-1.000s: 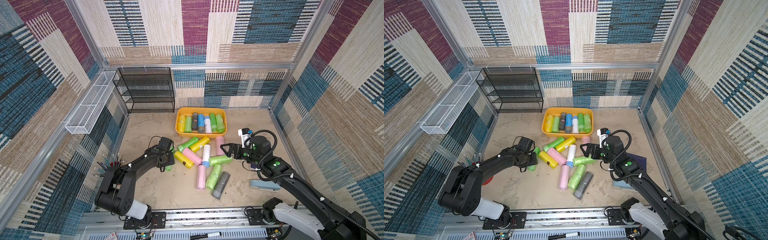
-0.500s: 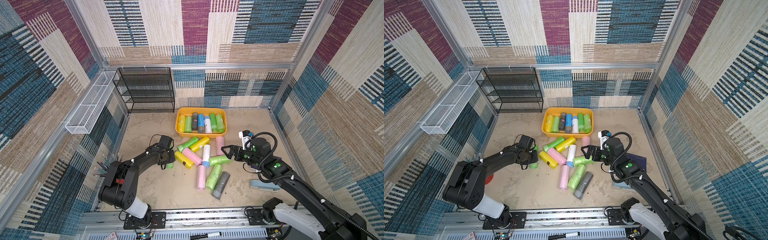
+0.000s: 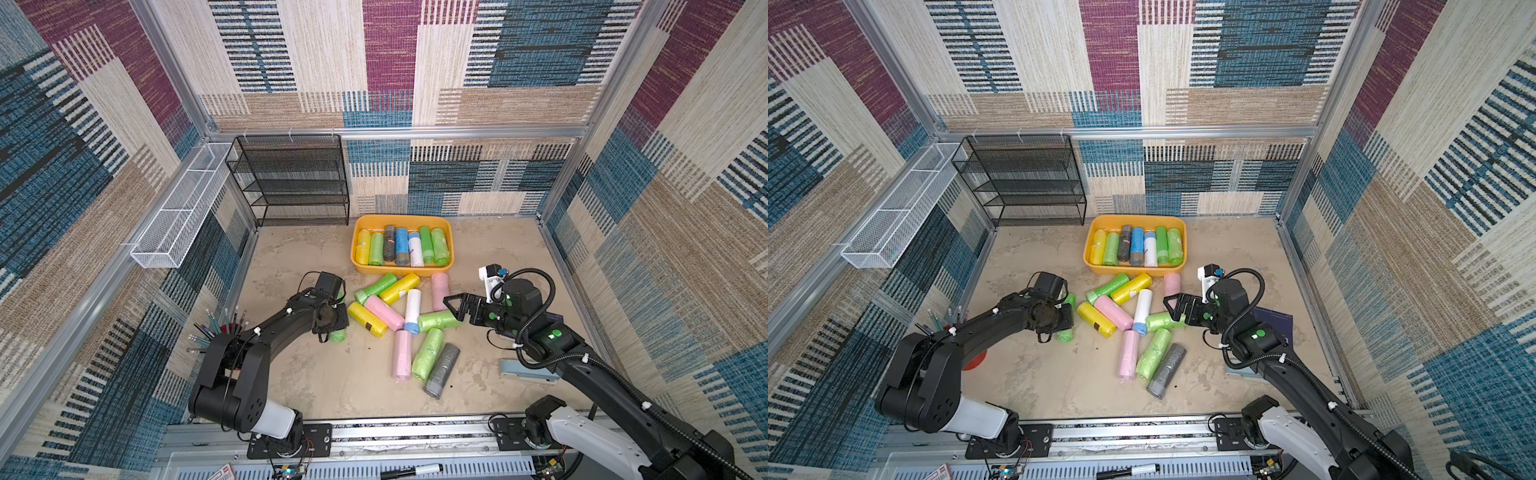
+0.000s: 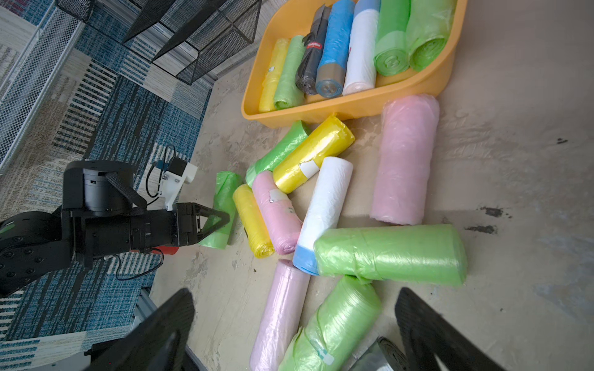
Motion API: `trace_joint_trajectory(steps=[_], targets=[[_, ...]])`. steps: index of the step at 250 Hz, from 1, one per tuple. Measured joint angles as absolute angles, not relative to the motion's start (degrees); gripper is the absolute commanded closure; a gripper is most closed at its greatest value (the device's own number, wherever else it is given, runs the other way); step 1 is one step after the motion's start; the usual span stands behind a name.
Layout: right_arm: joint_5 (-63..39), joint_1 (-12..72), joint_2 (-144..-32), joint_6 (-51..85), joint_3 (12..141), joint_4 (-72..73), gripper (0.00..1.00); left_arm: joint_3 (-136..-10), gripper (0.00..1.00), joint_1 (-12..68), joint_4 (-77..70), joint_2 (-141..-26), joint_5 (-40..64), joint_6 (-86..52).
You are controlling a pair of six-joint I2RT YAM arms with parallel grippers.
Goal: Put the roll of trash bags into the storage box
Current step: Pick up the roll of trash bags from the center of the board.
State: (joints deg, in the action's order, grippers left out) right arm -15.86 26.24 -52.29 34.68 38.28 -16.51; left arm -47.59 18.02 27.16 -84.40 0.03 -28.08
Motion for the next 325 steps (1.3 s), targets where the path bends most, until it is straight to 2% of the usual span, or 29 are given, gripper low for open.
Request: trace_joint_trajectory(steps=[133,325], targets=[[-16.97,26.24,-53.12,35.75,38.76,-15.22,0.01,-48.82,1.0,18.26,28.6,-74.46,7.77,-31.59],[-15.81,26.24,-51.96,37.23,35.75,-12.91,0.01,-63.94,1.0,19.03,29.91,-81.3,12.88,-30.94]])
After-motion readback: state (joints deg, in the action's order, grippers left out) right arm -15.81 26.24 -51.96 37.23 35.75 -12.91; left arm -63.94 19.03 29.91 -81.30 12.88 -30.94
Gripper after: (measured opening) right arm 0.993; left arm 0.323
